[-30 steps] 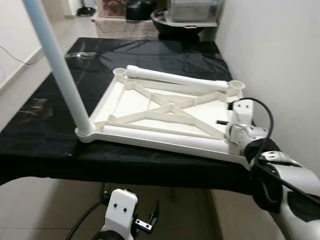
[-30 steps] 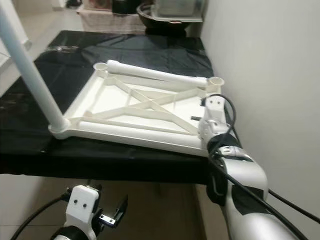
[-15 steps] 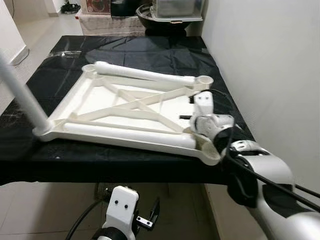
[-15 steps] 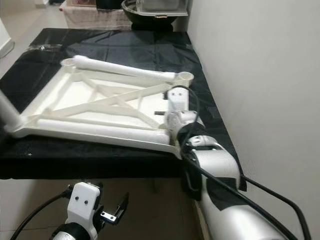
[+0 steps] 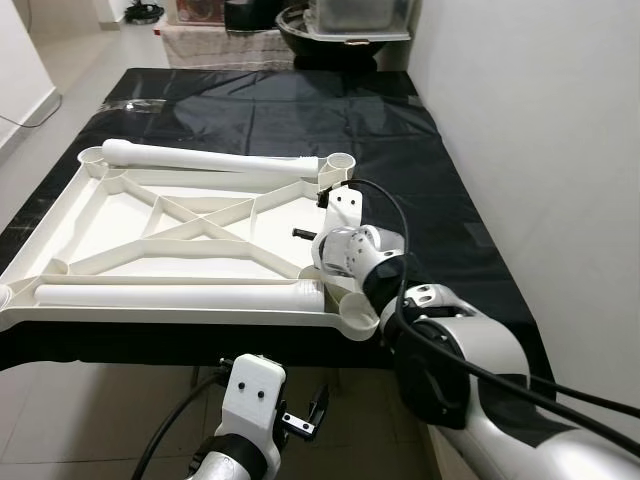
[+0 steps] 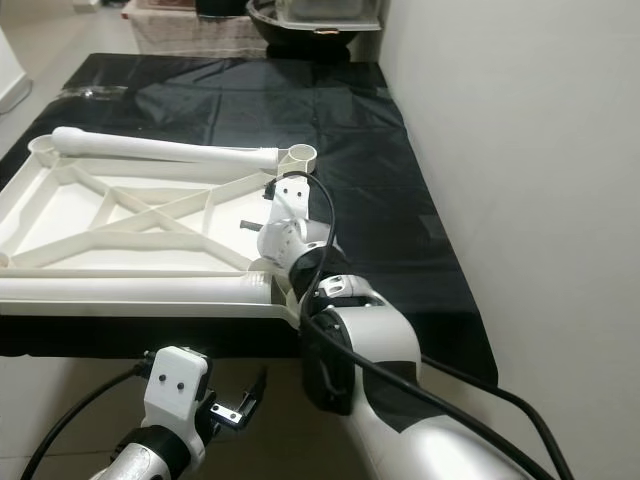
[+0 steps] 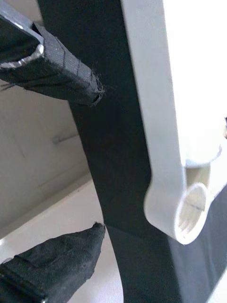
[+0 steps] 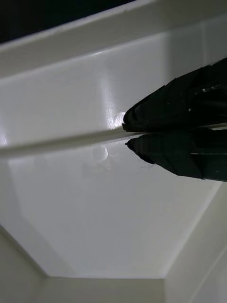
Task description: Building children table
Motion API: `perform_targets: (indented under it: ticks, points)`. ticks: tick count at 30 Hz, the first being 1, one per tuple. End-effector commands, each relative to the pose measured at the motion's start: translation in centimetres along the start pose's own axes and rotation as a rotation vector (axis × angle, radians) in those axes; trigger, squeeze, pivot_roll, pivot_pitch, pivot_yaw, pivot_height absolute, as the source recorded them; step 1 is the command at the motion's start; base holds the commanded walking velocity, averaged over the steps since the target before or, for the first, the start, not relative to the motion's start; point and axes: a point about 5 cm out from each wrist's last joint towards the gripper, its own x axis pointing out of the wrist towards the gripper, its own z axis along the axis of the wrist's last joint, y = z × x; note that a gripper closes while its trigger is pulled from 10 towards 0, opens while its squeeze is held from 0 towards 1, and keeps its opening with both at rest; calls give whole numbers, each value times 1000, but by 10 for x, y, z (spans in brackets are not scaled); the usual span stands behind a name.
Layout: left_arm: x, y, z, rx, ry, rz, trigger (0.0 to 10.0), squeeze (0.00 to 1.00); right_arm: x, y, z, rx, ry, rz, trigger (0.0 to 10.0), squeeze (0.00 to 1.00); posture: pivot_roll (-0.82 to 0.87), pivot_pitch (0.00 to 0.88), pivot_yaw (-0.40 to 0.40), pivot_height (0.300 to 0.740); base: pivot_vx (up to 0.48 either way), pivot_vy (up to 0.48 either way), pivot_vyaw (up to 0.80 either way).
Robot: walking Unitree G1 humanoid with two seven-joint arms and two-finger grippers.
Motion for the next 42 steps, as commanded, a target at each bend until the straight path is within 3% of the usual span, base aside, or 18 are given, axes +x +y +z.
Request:
perform_targets:
  ticks: [1, 6, 7, 9, 10, 17, 18, 20, 21, 25, 28, 31, 34, 37, 39, 40, 41, 42]
  points:
    - [1, -11, -4, -22, 15, -25, 10000, 0, 8, -18, -9, 107, 36, -101, 0, 0, 48, 129, -104, 740, 0, 0, 0]
    - [3, -10, -4, -17, 10, -22, 10000, 0, 8, -36, 9, 255, -26, -177, 0, 0, 47, 125, -107, 740, 0, 0, 0]
    - [4, -11, -4, -16, 10, -21, 10000, 0, 7, -37, 15, 287, -45, -163, 2471, 0, 47, 125, -110, 740, 0, 0, 0]
    - [4, -11, -4, -16, 9, -21, 10000, 0, 6, -37, 20, 293, -68, -142, 2471, 0, 47, 125, -110, 740, 0, 0, 0]
    - [5, -11, -4, -15, 8, -20, 10000, 0, 5, -36, 25, 289, -101, -103, 10000, 0, 48, 122, -107, 740, 0, 0, 0]
    - [5, -10, -4, -15, 9, -19, 10000, 0, 2, -31, 34, 253, -155, -36, 10000, 16, 50, 120, -108, 740, 0, 0, 0]
    - [6, -10, -5, -13, 9, -18, 10000, 0, -1, -29, 40, 266, -175, -3, 10000, 1000, 48, 114, -103, 740, 0, 0, 0]
    - [7, -9, -5, -11, 10, -17, 10000, 0, -4, -28, 46, 282, -198, 21, 10000, 992, 49, 110, -102, 740, 0, 0, 0]
    - [9, -7, -6, -8, 10, -16, 10000, 0, -7, -28, 54, 292, -220, 37, 10000, 0, 51, 104, -99, 740, 0, 0, 0]
    - [11, -4, -7, -3, 11, -14, 10000, 0, -12, -34, 68, 312, -260, 55, 10000, 0, 48, 93, -93, 740, 0, 0, 0]
    - [13, -2, -8, 3, 11, -14, 10000, 0, -18, -40, 79, 263, -317, 120, 10000, 0, 46, 86, -88, 740, 0, 0, 0]
    - [15, 0, -9, 8, 11, -12, 10000, 0, -23, -40, 85, 240, -362, 289, 10000, 0, 47, 73, -85, 740, 0, 0, 0]
    - [18, 2, -10, 18, 9, -10, 10000, 0, -20, -56, 81, 121, -376, 400, 10000, 0, 48, 50, -79, 740, 0, 0, 0]
    - [19, 3, -10, 22, 8, -10, 10000, 0, -18, -62, 78, 70, -367, 416, 10000, 0, 48, 48, -79, 740, 0, 0, 0]
    - [22, 7, -12, 25, 9, -4, 10000, 0, -10, -97, 69, -84, -366, 467, 10000, 0, 40, 27, -64, 740, 0, 0, 0]
    - [22, 7, -12, 25, 9, -4, 10000, 0, -10, -97, 69, -84, -366, 467, 10000, 0, 40, 27, -64, 740, 0, 0, 0]
    - [23, 9, -13, 25, 10, -1, 10000, 0, -9, -116, 62, -139, -343, 502, 10000, 0, 37, 19, -60, 740, 0, 0, 0]
    - [24, 11, -14, 28, 11, 0, 10000, 0, -8, -137, 54, -194, -315, 528, 10000, 698, 37, 7, -55, 740, 0, 0, 0]
